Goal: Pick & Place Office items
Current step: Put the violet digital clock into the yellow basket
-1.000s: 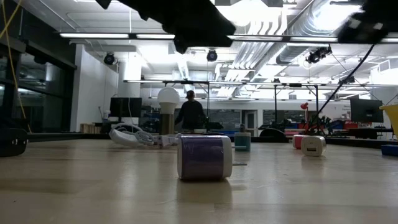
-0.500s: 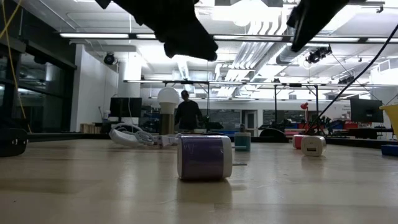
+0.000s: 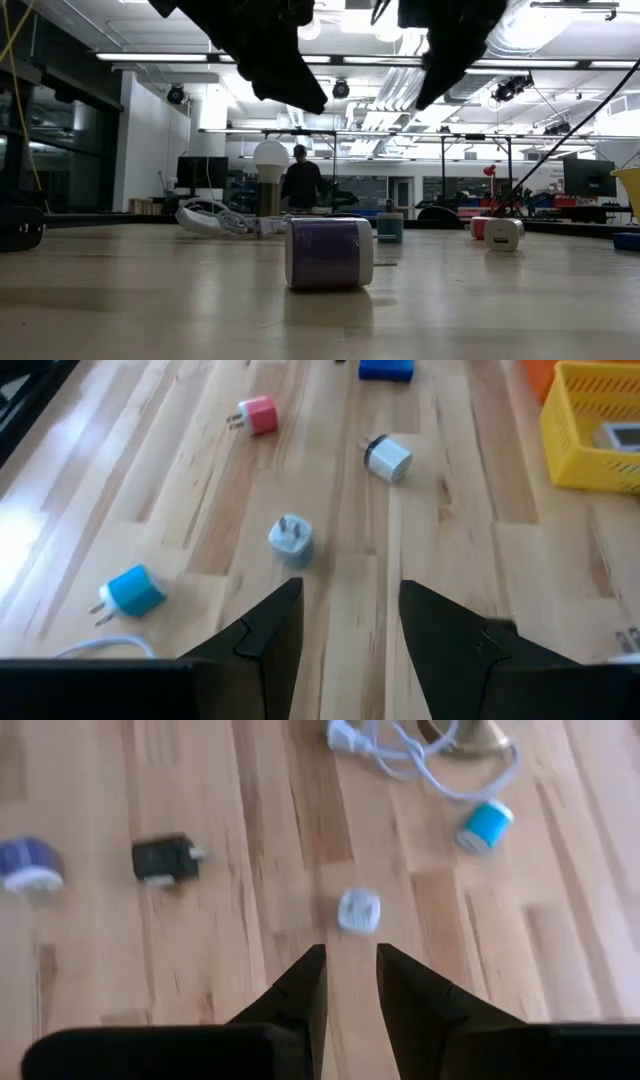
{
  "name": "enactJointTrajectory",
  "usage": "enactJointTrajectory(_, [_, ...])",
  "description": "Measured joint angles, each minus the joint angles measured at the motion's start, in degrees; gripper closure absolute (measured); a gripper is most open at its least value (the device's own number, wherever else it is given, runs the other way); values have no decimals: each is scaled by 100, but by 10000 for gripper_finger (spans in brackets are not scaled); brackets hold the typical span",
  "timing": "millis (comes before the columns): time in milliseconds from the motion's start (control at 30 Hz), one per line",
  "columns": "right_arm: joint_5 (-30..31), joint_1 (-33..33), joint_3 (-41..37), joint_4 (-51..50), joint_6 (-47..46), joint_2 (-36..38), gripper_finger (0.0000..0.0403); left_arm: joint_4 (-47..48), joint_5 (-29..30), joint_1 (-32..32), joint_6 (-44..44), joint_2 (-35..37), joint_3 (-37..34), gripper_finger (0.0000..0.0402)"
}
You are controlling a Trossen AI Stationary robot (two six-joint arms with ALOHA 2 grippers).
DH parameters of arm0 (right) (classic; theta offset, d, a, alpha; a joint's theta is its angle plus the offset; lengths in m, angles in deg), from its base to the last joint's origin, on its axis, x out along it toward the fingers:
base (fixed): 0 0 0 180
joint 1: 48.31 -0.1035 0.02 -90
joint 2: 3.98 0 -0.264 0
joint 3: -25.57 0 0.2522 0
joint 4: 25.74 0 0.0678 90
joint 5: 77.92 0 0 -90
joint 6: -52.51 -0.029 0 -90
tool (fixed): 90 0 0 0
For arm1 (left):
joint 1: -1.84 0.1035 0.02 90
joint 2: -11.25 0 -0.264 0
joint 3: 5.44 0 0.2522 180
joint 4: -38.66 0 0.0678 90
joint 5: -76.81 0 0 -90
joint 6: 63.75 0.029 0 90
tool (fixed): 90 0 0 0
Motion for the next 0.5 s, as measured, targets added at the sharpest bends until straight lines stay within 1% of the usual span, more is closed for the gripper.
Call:
enactJointTrajectory(67, [-345,298,-198,354,191,0,325,50,4,29,7,106,-41,243])
enactJointTrajectory(133, [-567,580,-376,542,412,0,325,78,35,56,14,234,-124,243])
enactJointTrajectory(333, [-959,1323,-934,1175,905,-2,325,80,40,226,-132,741,-562,243])
enactJointTrajectory(500, [-1363,1774,-1003,1295,1100,-2,325,36,32,286,-415,964,-844,243])
